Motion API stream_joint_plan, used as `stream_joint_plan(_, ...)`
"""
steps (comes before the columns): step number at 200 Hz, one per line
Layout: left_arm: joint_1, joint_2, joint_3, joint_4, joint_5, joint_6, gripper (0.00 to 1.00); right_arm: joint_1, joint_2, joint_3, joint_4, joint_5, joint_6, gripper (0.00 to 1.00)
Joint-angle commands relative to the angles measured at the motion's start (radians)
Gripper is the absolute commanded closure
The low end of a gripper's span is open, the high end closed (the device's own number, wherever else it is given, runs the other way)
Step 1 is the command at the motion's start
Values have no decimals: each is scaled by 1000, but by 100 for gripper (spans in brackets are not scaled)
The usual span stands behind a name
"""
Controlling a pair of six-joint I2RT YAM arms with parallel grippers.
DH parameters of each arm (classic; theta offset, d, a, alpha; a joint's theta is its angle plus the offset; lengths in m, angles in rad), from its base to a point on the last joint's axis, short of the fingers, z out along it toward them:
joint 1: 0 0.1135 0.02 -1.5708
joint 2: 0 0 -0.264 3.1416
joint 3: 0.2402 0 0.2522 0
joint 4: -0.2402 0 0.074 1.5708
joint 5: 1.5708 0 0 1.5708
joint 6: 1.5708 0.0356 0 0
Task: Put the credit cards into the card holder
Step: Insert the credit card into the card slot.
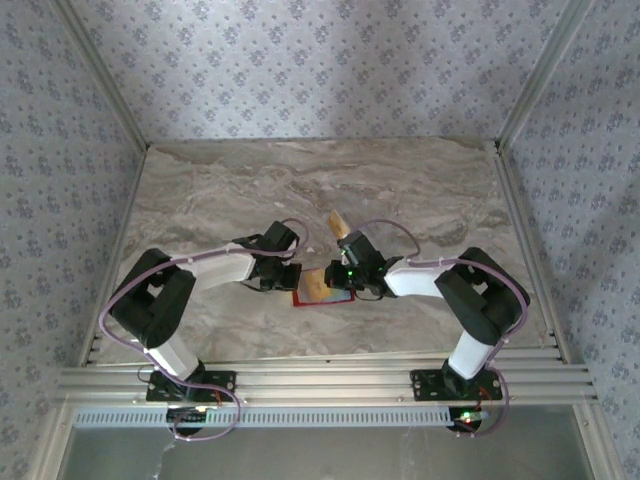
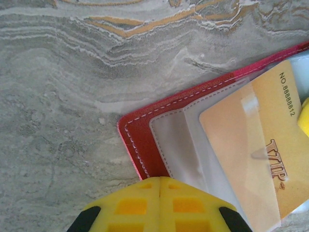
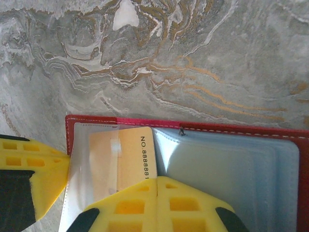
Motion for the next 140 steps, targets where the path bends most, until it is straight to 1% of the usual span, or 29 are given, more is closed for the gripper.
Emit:
stream_joint_plan(1,-37,70,-22,18,40,-1,100,18,-3,-24,-39,26,26,100)
stream_joint_plan(65,-48,77,-23,19,32,-11,100,34,-12,-11,-11,0,47,100)
stream_joint_plan(140,-49,81,-24,24,35,-17,100,99,32,37,15,18,63,100)
